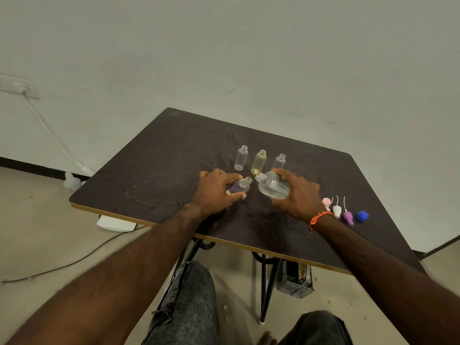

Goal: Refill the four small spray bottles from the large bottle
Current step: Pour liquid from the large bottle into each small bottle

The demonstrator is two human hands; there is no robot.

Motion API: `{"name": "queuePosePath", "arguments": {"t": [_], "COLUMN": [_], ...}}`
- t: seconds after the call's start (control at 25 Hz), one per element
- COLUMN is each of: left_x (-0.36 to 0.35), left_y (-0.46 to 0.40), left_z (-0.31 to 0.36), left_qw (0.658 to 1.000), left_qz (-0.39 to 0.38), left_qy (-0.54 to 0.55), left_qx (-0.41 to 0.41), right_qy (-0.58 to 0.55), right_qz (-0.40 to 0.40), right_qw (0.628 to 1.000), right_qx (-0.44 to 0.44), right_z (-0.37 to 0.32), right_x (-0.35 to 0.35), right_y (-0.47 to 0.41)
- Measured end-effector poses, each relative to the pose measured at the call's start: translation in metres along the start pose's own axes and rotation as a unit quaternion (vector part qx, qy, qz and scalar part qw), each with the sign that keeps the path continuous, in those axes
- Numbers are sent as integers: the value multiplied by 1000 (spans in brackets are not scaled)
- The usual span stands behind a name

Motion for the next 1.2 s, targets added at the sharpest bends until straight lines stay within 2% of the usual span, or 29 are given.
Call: {"name": "queuePosePath", "arguments": {"t": [0.16,0.36,0.6,0.8,0.92,1.0,1.08,1.2], "left_x": [3,-2,-9,-8,-4,-3,-2,5], "left_y": [2,1,-3,-5,-7,-7,-6,-7], "left_z": [1,-10,-11,-18,-15,-10,-8,-8], "left_qw": [999,996,997,998,999,999,998,996], "left_qz": [25,10,-3,-15,1,6,8,15], "left_qy": [41,83,55,32,1,-21,-41,-64], "left_qx": [-2,26,47,51,48,45,44,52], "right_qy": [-89,-225,-284,-290,-256,-214,-195,-232], "right_qz": [24,70,113,90,217,253,199,65], "right_qw": [995,969,943,942,929,940,960,970], "right_qx": [-27,-78,-134,-141,-158,-86,-5,11], "right_z": [3,16,38,48,46,27,-3,-37], "right_x": [-3,-3,-12,-22,-18,-15,-21,-45], "right_y": [2,4,15,25,49,63,68,52]}}
Point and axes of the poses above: each hand's wrist, its own y-axis away from the middle knuckle, its own x-axis out of the back of the hand, z = x × y, the point moved 5 cm from there along -y, towards the middle knuckle, and after that the axes turned 4 degrees about x, right-handed, at the moved point
